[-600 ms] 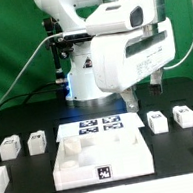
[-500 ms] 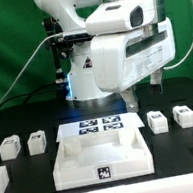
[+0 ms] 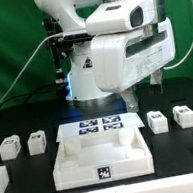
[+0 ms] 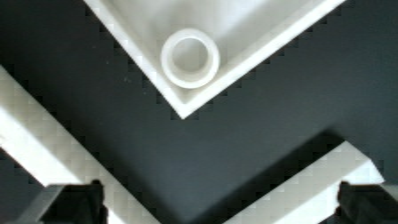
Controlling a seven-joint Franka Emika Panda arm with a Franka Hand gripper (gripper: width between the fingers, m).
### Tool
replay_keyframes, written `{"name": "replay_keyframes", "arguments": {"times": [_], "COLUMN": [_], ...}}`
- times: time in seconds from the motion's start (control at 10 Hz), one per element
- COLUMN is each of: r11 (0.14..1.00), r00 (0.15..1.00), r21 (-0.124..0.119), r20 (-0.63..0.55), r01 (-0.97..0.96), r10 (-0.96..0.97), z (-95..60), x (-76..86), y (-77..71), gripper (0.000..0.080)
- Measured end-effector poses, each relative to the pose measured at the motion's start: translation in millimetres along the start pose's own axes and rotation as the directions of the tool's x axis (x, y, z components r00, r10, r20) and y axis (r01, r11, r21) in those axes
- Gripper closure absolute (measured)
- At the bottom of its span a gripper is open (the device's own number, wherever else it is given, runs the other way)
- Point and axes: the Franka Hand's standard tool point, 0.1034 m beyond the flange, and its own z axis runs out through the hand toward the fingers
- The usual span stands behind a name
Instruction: Assemble one leg
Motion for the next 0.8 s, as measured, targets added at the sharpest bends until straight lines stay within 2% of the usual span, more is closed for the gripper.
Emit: {"name": "replay_keyframes", "arguments": {"times": [0.1, 0.2, 0.3, 0.4, 0.5, 0.7, 0.8], "r11": [0.999, 0.995, 0.983, 0.928, 0.884, 0.79, 0.769], "r00": [0.999, 0.995, 0.983, 0.928, 0.884, 0.79, 0.769], "r21": [0.0, -0.015, -0.018, -0.024, -0.017, -0.015, -0.014], "r20": [0.0, -0.013, -0.009, -0.008, -0.003, 0.008, 0.009], "r01": [0.046, 0.097, 0.185, 0.372, 0.467, 0.614, 0.639], "r10": [-0.046, -0.097, -0.185, -0.373, -0.467, -0.613, -0.639], "z": [0.4, 2.2, 5.3, 9.1, 12.1, 13.5, 14.0], "x": [-0.3, -4.8, -17.6, -32.3, -41.6, -45.2, -45.6], "y": [-0.3, -4.2, -11.7, -15.2, -14.7, -12.1, -12.1], "gripper": [0.015, 0.015, 0.015, 0.015, 0.015, 0.015, 0.015]}}
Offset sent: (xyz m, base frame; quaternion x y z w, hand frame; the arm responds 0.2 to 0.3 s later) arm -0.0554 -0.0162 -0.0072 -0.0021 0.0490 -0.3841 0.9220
